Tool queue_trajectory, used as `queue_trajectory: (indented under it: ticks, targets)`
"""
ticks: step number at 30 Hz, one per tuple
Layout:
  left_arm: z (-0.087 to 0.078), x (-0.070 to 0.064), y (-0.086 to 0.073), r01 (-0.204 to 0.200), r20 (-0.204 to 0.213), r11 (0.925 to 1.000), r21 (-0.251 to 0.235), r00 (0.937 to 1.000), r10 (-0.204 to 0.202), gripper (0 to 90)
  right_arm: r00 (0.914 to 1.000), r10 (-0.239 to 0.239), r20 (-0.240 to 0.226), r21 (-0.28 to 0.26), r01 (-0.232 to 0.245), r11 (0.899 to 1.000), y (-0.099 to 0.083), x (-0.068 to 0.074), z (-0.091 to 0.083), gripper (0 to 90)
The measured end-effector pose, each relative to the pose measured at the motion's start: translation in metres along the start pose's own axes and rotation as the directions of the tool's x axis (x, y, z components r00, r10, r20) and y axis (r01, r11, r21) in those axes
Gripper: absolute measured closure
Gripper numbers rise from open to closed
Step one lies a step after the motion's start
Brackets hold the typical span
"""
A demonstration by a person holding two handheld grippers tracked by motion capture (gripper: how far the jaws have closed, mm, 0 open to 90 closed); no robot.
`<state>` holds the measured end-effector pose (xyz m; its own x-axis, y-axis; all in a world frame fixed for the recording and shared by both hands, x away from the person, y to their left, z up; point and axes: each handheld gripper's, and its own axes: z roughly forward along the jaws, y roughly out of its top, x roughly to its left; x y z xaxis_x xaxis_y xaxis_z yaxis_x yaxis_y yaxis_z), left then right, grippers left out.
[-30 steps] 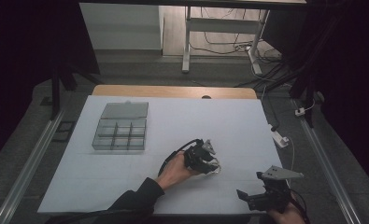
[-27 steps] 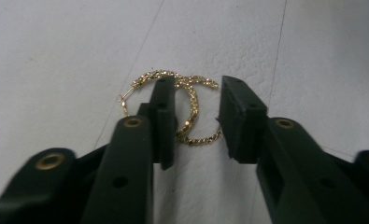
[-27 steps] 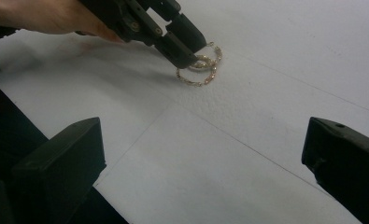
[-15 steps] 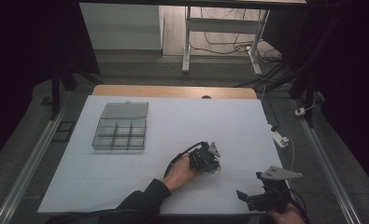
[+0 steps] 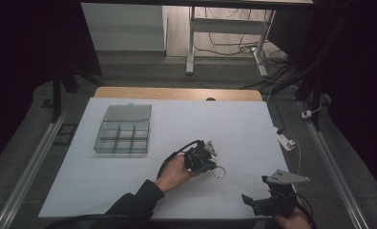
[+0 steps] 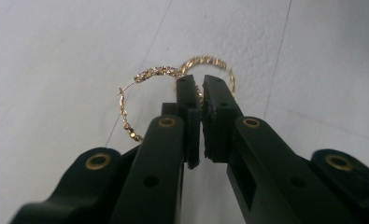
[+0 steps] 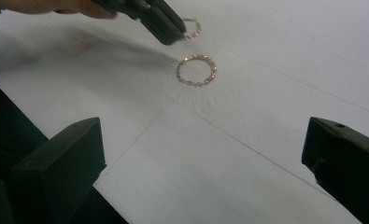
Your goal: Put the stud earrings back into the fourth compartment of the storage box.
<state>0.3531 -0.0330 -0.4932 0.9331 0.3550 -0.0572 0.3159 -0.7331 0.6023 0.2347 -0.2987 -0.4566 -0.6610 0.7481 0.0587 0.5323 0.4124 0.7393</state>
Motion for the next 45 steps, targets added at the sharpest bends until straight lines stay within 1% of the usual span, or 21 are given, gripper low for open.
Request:
queue_trajectory:
  ticks: [1,3,5,7,10,13,15,17,18,21,23,25,28,30,34,39,41,43,44,45]
  targets:
    - [-0.003,0.001,-0.002,0.004,0.002,1.0,0.0,1.0,-0.004,85.6,1.0,0.0,-0.001,0.0,0.0,1.0,0.0,0.0,0.0,0.0]
    - [-0.011,0.004,-0.008,0.027,0.009,0.9996,-0.003,0.9996,-0.027,85.6,1.0,0.0,0.0,0.0,0.0,1.0,0.0,0.0,0.0,0.0]
    - [-0.019,0.007,-0.013,0.034,-0.003,0.9994,-0.002,0.9994,-0.034,85.6,1.0,0.0,0.001,0.0,0.0,1.0,0.0,0.0,0.0,0.0]
    - [-0.028,0.011,-0.02,0.057,-0.004,0.9983,-0.014,0.9984,-0.057,85.6,1.0,0.0,0.001,0.002,0.0,1.0,0.0,0.0,0.0,0.0]
    - [-0.042,0.019,-0.031,0.102,-0.002,0.9942,-0.033,0.9948,-0.102,85.5,1.0,0.002,0.002,0.0,-0.002,1.0,0.0,0.0,0.001,0.0]
    - [-0.055,0.026,-0.041,0.126,-0.012,0.9912,-0.041,0.9919,-0.126,85.6,1.0,0.001,0.002,0.0,-0.001,1.0,0.0,0.0,0.001,0.0]
    - [-0.063,0.029,-0.048,0.151,-0.016,0.9871,-0.053,0.9883,-0.152,85.6,1.0,0.001,0.002,0.001,-0.001,1.0,0.0,0.0,0.001,0.0]
    - [-0.071,0.033,-0.055,0.165,-0.023,0.9844,-0.062,0.9858,-0.167,85.5,1.0,0.003,0.002,0.001,-0.003,1.0,0.0,0.0,0.001,0.0]
    - [-0.075,0.034,-0.058,0.178,-0.028,0.9816,-0.069,0.9832,-0.18,85.6,1.0,0.005,0.002,0.003,-0.005,1.0,0.0,0.0,0.001,0.0]
    - [-0.088,0.039,-0.067,0.199,-0.046,0.9755,-0.093,0.9778,-0.204,85.5,1.0,0.008,0.002,0.004,-0.008,1.0,0.0,0.0,0.001,0.0]
    - [-0.097,0.043,-0.073,0.217,-0.06,0.9701,-0.109,0.9727,-0.224,85.5,1.0,0.008,0.002,0.004,-0.008,1.0,0.001,0.0,0.001,0.0]
    - [-0.106,0.047,-0.08,0.236,-0.071,0.9633,-0.128,0.9666,-0.246,85.5,1.0,0.008,0.002,0.005,-0.008,1.0,0.001,0.0,0.001,0.0]
    - [-0.119,0.053,-0.09,0.261,-0.095,0.9546,-0.144,0.9566,-0.275,85.5,1.0,0.009,0.001,0.005,-0.009,1.0,0.001,0.0,0.001,0.0]
    - [-0.126,0.057,-0.097,0.285,-0.106,0.9448,-0.162,0.9469,-0.304,85.5,1.0,0.009,0.001,0.006,-0.009,1.0,0.001,0.0,0.001,0.0]
    - [-0.139,0.063,-0.111,0.31,-0.13,0.9337,-0.179,0.9333,-0.335,85.5,1.0,0.009,0.0,0.007,-0.009,1.0,0.001,0.0,0.001,0.0]
    - [-0.153,0.071,-0.128,0.343,-0.159,0.92,-0.189,0.9138,-0.374,85.5,1.0,0.009,0.001,0.006,-0.009,1.0,0.001,0.0,0.001,0.0]
    - [-0.157,0.074,-0.135,0.36,-0.172,0.9139,-0.188,0.904,-0.391,85.5,1.0,0.008,0.0,0.005,-0.008,1.0,0.001,0.0,0.001,0.0]
    - [-0.162,0.076,-0.143,0.376,-0.19,0.9073,-0.188,0.8925,-0.409,85.5,1.0,0.009,0.0,0.005,-0.009,1.0,0.001,0.0,0.001,0.0]
    - [-0.164,0.078,-0.147,0.383,-0.195,0.9047,-0.187,0.8882,-0.416,85.5,1.0,0.007,0.0,0.003,-0.007,1.0,0.001,0.0,0.001,0.0]
    - [-0.167,0.08,-0.151,0.394,-0.199,0.8992,-0.191,0.8816,-0.428,85.5,1.0,0.009,0.0,0.003,-0.009,1.0,0.001,0.0,0.001,0.0]
